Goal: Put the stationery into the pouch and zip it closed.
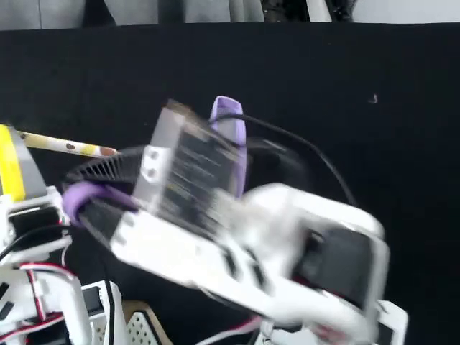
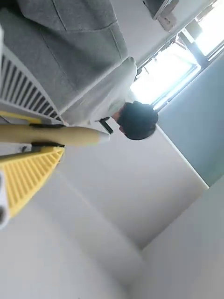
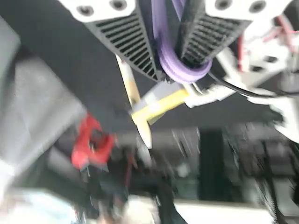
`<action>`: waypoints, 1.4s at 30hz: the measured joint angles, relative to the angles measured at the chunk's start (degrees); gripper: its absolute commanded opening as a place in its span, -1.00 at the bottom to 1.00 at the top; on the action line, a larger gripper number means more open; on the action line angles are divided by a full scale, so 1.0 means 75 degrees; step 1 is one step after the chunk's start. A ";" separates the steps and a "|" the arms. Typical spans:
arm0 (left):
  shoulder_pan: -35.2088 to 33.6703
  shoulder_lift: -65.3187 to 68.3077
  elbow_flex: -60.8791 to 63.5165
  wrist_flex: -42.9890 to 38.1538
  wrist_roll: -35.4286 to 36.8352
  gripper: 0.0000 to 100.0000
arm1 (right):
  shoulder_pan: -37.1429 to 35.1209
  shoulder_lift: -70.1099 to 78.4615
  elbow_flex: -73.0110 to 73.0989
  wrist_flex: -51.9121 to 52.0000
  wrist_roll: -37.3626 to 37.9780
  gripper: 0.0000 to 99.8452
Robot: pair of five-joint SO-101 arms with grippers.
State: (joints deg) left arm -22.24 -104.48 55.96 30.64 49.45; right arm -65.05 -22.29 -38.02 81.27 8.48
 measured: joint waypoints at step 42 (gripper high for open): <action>0.3880 0.0000 0.0539 -0.2368 -0.2426 -0.94 | -0.0012 -0.3083 0.1512 -0.0176 -0.0035 -0.98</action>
State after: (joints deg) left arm 6.86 -104.48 60.00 12.88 31.25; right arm -65.14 -45.41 -26.68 79.96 8.22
